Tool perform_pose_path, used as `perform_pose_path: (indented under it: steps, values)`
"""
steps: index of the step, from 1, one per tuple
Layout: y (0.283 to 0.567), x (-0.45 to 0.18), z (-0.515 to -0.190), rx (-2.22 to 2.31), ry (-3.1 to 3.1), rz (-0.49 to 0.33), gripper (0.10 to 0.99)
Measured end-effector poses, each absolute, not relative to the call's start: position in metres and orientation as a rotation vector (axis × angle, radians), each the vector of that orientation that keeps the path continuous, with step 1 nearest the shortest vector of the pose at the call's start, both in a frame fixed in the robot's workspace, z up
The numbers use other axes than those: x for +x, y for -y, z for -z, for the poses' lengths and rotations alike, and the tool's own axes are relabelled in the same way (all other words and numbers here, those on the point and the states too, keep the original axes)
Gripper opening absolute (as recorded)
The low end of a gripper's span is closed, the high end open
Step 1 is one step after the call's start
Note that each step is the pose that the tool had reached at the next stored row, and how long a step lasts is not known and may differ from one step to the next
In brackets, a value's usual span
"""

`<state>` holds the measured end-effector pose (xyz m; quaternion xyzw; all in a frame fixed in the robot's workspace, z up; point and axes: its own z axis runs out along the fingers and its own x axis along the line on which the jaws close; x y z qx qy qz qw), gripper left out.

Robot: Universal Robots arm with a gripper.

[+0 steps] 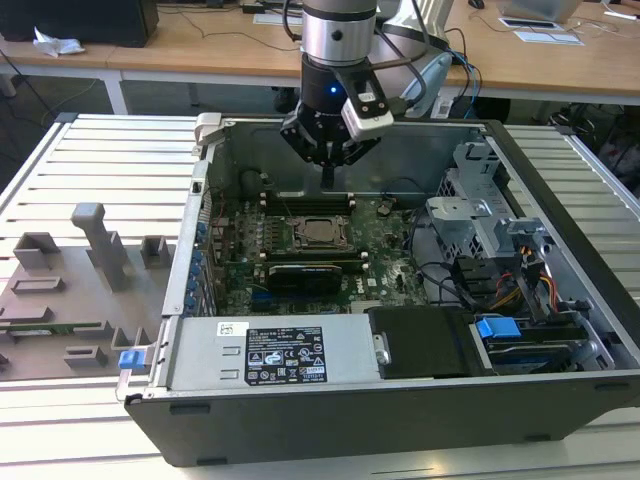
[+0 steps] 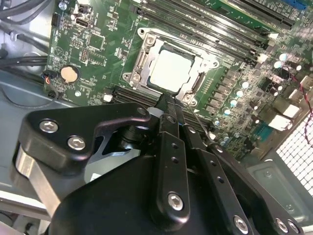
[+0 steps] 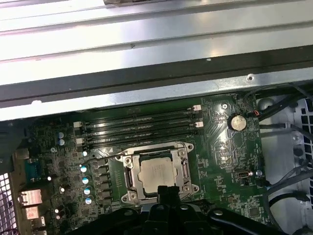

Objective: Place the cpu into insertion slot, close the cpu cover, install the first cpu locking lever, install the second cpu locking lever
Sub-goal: 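Install the first cpu locking lever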

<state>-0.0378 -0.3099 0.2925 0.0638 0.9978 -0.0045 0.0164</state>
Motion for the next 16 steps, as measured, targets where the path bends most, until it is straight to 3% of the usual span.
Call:
perform_pose_path:
  steps: [16]
  values:
    - [0.3099,-0.0378,-0.2924,0.024,-3.108,0.011,0.106]
